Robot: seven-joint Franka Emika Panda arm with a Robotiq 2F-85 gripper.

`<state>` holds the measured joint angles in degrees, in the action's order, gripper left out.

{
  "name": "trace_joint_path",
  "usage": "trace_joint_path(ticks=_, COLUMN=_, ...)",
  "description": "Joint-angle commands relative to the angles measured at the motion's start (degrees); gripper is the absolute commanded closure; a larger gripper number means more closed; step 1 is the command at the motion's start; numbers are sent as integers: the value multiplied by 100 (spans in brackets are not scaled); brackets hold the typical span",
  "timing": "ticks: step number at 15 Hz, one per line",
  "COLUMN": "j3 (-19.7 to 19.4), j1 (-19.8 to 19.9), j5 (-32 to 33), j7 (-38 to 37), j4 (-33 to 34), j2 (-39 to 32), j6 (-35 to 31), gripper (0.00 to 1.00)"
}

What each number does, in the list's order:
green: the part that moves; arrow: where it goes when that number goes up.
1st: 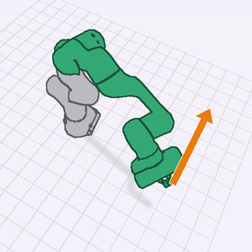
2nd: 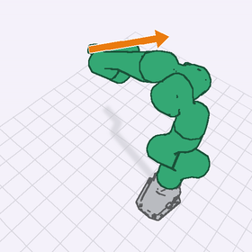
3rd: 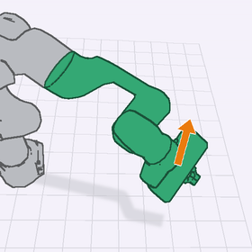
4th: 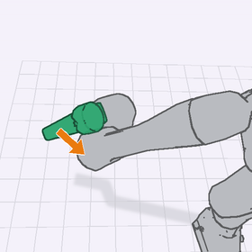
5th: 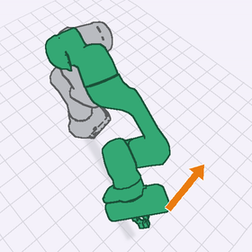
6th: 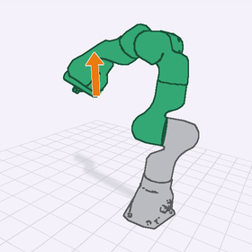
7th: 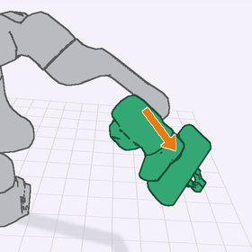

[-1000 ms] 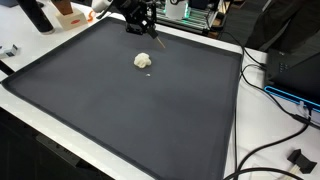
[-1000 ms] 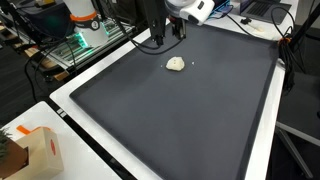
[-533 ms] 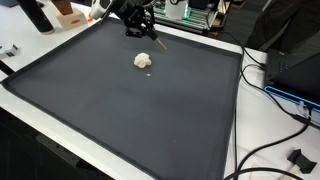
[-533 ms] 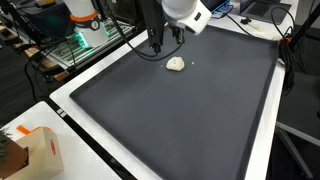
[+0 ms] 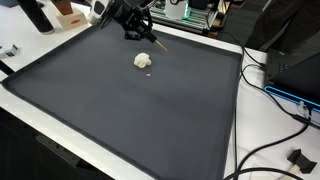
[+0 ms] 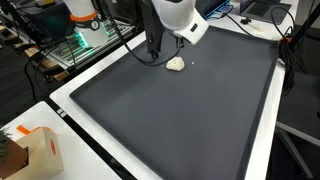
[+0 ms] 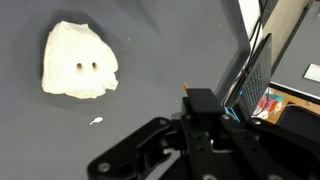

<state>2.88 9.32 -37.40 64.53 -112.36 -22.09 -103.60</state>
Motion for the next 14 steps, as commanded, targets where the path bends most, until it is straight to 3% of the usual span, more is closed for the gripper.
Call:
trace_joint_path(ticks=1, j3=-46, j1=103, j5=-308, j7=137, j4=109, j2=-179, j6=204, gripper=97)
trace_joint_path(ticks=14, j3=-189, j1=157, j5=-931, j7=-13, j4=82, j2=-317, j6=168, gripper=97)
